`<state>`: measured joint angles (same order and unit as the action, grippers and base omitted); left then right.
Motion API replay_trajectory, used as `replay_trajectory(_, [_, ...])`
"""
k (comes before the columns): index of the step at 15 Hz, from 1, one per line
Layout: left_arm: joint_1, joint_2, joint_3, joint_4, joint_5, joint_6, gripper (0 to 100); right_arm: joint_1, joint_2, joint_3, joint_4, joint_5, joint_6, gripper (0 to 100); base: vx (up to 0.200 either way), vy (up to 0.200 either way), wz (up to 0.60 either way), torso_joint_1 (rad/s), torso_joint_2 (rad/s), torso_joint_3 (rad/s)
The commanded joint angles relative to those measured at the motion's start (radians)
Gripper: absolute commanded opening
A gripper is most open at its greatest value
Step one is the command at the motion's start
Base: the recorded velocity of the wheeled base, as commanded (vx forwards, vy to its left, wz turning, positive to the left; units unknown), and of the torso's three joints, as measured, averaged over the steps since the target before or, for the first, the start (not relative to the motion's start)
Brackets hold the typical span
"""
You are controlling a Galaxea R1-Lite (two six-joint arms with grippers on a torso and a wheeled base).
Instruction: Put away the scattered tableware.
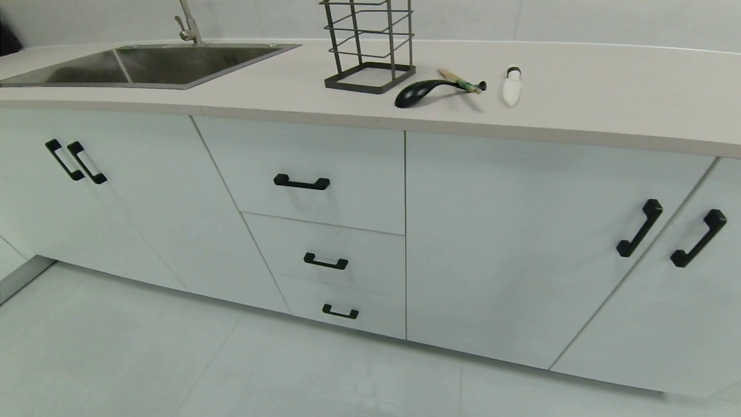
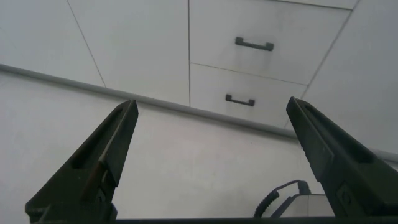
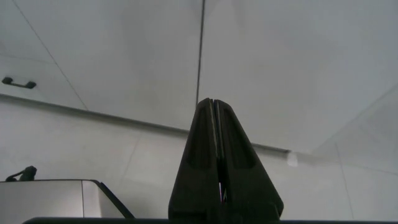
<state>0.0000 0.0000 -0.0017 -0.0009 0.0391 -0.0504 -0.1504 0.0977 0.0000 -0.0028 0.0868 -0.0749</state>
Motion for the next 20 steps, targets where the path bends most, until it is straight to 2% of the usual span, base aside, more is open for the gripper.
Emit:
replay_trajectory(1, [0.0,0.0,0.0,-0.001,0.001,0.0,100,0.0,0.002,0.0,0.0,0.001,0.0,0,0.2,0.2,0.0,-0.002,0.0,0.002])
replay_trajectory(2, [0.0,0.0,0.0,-0.001,0.002,0.0,100,0.0,0.004,0.0,0.0,0.001,0.0,0,0.2,0.2,0.0,0.002,0.01,-0.002])
replay_trajectory(20, [0.0,0.0,0.0,-0.001,-0.001,0.003,100,0.0,0.004,0.0,-0.002,-0.001,0.0,0,0.0,0.0,0.0,0.0,0.0,0.0])
